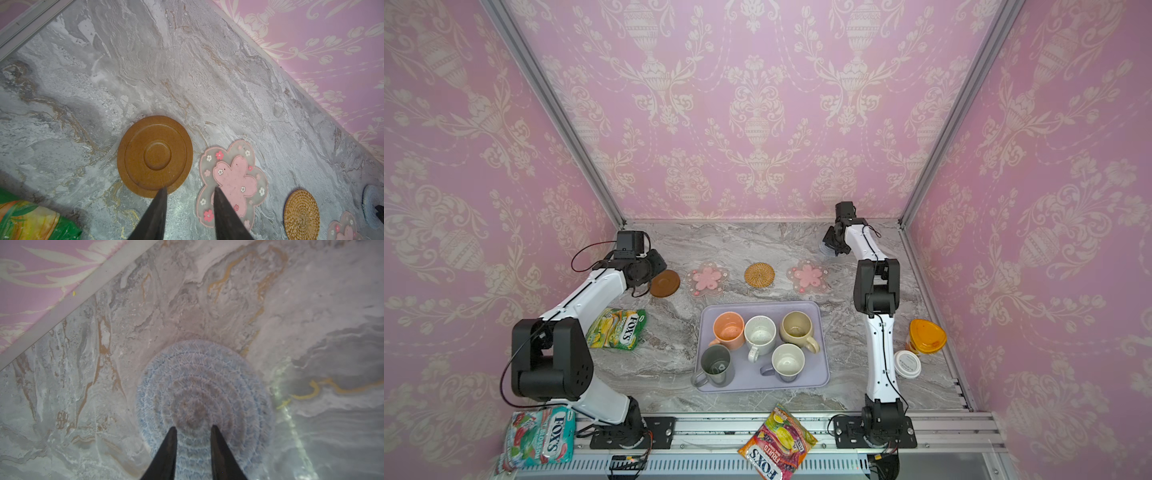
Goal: Place cups on coasters
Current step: Move the coaster to the top-right of the table.
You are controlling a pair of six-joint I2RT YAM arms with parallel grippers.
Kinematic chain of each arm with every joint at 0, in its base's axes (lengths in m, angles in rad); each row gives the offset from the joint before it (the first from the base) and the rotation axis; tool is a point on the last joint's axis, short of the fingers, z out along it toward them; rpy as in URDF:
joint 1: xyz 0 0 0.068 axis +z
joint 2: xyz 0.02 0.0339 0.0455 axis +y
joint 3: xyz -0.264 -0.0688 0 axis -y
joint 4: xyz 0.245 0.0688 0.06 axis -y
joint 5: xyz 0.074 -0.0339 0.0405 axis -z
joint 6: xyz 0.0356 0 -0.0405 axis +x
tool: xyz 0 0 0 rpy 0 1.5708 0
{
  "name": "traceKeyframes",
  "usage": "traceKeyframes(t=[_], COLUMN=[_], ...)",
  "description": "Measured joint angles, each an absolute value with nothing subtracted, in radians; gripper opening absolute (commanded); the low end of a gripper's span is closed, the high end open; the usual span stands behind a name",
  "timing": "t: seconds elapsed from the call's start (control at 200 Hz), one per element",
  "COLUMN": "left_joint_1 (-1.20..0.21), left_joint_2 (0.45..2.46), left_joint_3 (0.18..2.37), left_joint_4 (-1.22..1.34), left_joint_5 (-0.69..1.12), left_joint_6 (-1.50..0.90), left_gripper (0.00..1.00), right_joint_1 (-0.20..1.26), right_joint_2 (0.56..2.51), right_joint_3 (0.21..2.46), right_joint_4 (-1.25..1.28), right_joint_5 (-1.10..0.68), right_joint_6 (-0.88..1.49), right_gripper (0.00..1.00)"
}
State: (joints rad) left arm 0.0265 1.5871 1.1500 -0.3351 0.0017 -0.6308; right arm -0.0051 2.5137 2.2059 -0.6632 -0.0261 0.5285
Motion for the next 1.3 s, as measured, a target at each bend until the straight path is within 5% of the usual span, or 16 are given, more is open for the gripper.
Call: traceKeyframes(t=[1.296], left_joint_1=[0.022], left_joint_2=[1.359], left_joint_3=[1.164], left_joint_4=[-0.536], left_joint_5=[-0.078], left_joint_6=[-0.540], left_gripper=[0.50], right_joint_1=[-0.096], right_joint_2=[2.254], right_joint_3=[1.782], right_joint_4=[-0.612], right_joint_5=[0.007], right_joint_6=[0.521], right_gripper=[0.31])
